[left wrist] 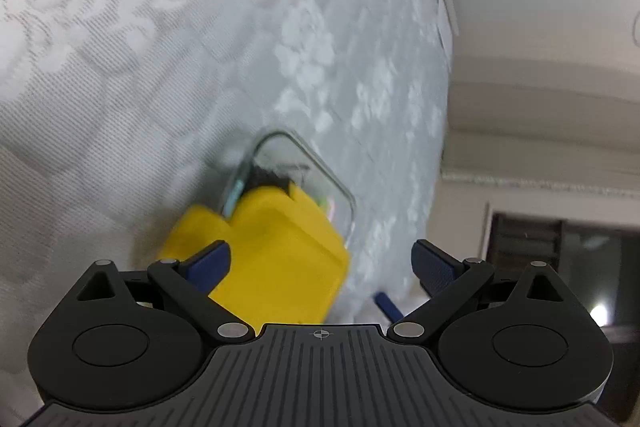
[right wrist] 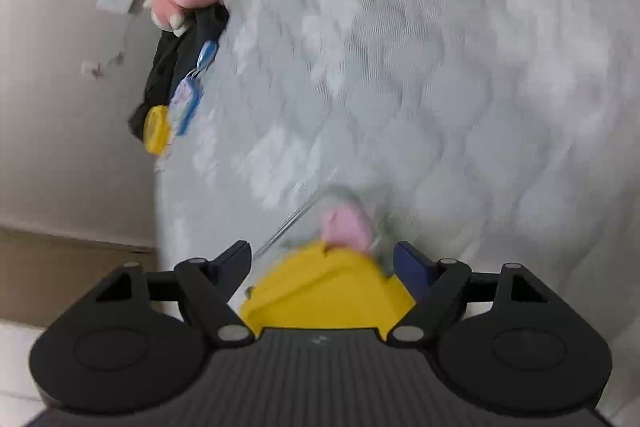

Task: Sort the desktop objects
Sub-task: 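Grasp the yellow lid edges with both grippers and flip it over the dish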

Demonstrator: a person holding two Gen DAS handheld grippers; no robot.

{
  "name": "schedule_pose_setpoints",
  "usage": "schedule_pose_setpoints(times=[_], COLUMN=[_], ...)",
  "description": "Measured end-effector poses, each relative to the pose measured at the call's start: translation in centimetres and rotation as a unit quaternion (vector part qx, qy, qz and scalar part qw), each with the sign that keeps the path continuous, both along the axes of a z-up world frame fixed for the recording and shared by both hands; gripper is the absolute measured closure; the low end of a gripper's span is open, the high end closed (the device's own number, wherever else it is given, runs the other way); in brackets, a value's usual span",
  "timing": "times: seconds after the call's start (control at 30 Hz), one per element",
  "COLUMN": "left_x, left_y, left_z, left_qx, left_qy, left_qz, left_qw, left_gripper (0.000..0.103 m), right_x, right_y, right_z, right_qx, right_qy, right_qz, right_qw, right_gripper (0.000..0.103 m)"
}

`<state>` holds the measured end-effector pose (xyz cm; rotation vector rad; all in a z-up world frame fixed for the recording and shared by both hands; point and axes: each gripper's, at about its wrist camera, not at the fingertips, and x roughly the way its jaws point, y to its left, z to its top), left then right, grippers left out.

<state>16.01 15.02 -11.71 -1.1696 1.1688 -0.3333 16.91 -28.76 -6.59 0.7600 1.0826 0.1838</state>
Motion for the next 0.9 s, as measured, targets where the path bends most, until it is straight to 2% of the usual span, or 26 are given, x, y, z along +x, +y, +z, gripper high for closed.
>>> schedule_pose_setpoints(times=[0.03, 0.1, 0.13, 0.2, 0.23, 0.33, 0.47, 0.57, 0.67, 0.77, 0.83, 0.9], left_x=[-0.1, -0.5, -0.9, -2.0, -2.5, -3.8, -4.0, -3.5, -3.0, -2.6, -2.5, -2.4], left_y=[0.3, 0.1, -0.3, -1.6, -2.1, -3.4, -4.4, -4.3, -4.6, -5.2, -5.6, -6.0], left_z=[0.4, 1.6, 2.2, 2.7, 2.3, 0.5, -0.4, -0.8, -1.2, -1.0, -0.6, -0.2], left_qx=[0.018, 0.099, 0.149, 0.216, 0.218, 0.168, 0.147, 0.133, 0.143, 0.158, 0.151, 0.164], left_qy=[-0.007, -0.027, -0.042, -0.064, -0.065, -0.043, -0.046, -0.039, -0.032, -0.041, -0.048, -0.05], left_qz=[-0.006, -0.043, -0.069, -0.118, -0.139, -0.182, -0.197, -0.182, -0.173, -0.181, -0.185, -0.186], left_qw=[0.9998, 0.9938, 0.9856, 0.9671, 0.9638, 0.968, 0.9681, 0.9734, 0.9739, 0.9699, 0.9697, 0.9675], left_gripper=[0.004, 0.004, 0.004, 0.004, 0.004, 0.004, 0.004, 0.004, 0.004, 0.004, 0.004, 0.004], right_x=[-0.2, -0.9, -1.2, -2.0, -2.2, -2.3, -1.8, -1.2, -1.0, -0.8, -0.8, -1.2], right_y=[0.5, 1.8, 2.5, 3.8, 4.2, 4.7, 4.7, 4.1, 3.6, 3.3, 3.3, 3.9], right_z=[0.8, 2.1, 2.5, 1.7, 1.2, -0.9, -2.1, -3.2, -4.0, -4.8, -5.2, -5.0], right_qx=[-0.045, -0.13, -0.164, -0.187, -0.189, -0.183, -0.184, -0.185, -0.187, -0.151, -0.122, -0.122], right_qy=[-0.027, -0.078, -0.095, -0.09, -0.08, -0.035, -0.004, 0.021, 0.025, 0.035, 0.048, 0.046], right_qz=[0.026, 0.097, 0.133, 0.187, 0.203, 0.227, 0.242, 0.253, 0.261, 0.26, 0.26, 0.266], right_qw=[0.998, 0.984, 0.973, 0.96, 0.957, 0.956, 0.953, 0.95, 0.947, 0.953, 0.957, 0.955], right_gripper=[0.023, 0.023, 0.023, 0.023, 0.023, 0.025, 0.023, 0.022, 0.022, 0.024, 0.035, 0.037])
